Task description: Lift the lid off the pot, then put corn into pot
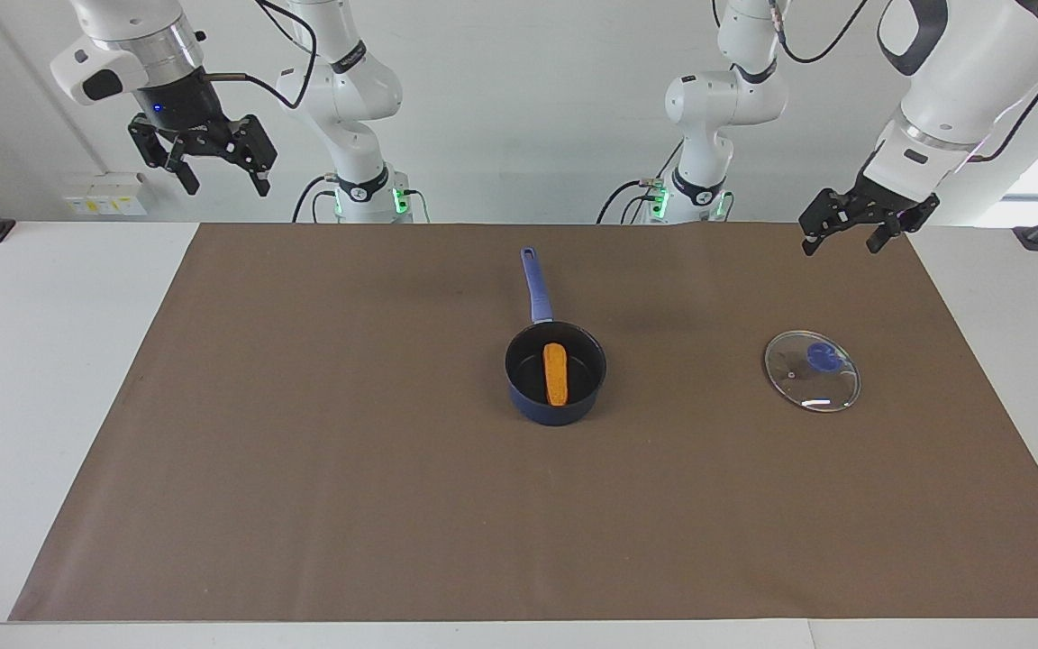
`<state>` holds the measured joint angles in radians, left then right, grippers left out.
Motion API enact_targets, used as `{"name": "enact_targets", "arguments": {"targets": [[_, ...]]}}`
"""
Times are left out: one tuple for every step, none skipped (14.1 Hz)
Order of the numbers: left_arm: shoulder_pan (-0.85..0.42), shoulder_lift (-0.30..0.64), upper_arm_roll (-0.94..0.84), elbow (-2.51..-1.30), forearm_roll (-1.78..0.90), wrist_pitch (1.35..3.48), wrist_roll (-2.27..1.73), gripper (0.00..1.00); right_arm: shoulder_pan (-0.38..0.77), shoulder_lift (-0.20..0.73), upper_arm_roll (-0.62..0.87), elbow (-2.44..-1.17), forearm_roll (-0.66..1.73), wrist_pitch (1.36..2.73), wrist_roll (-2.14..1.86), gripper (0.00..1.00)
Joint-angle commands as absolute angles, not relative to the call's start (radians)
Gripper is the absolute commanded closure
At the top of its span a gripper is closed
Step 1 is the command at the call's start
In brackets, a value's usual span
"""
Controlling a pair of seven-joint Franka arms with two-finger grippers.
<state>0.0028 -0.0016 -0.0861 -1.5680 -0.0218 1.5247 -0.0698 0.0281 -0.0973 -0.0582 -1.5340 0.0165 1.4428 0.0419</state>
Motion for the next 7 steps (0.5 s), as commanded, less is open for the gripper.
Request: {"name": "enact_targets", "arguments": {"targets": [[-0.008, -0.025, -0.075, -1.578, -0.015, 1.508, -0.057, 0.0, 0.014, -0.132, -0.051, -1.58, 0.012, 1.474, 0.008, 0.0], [-0.008, -0.025, -0.074, -1.575, -0.011, 1.508, -0.029, 0.0, 0.014, -0.132, -0.051, -1.58, 0.011, 1.473, 0.003, 0.0], [-0.008, -0.023, -0.072, -1.56, -0.014, 1.506, -0.002, 0.0, 0.015, -0.135, -0.051, -1.585, 0.009, 1.473, -0.008, 0.0], [-0.005, -0.023, -0.074, -1.556, -0.015, 1.505, -0.002, 0.0, 0.015, -0.138, -0.051, -1.592, 0.003, 1.476, -0.011, 0.0], [-0.006, -0.02, -0.074, -1.548, -0.017, 1.497, 0.0, 0.0, 0.015, -0.14, -0.051, -1.594, -0.003, 1.479, -0.011, 0.0], [-0.008, -0.014, -0.074, -1.533, -0.024, 1.477, -0.002, 0.0, 0.015, -0.14, -0.051, -1.595, -0.003, 1.48, -0.011, 0.0], [-0.008, -0.009, -0.071, -1.519, -0.04, 1.464, -0.002, 0.0, 0.015, -0.14, -0.051, -1.595, -0.003, 1.48, -0.011, 0.0]]}}
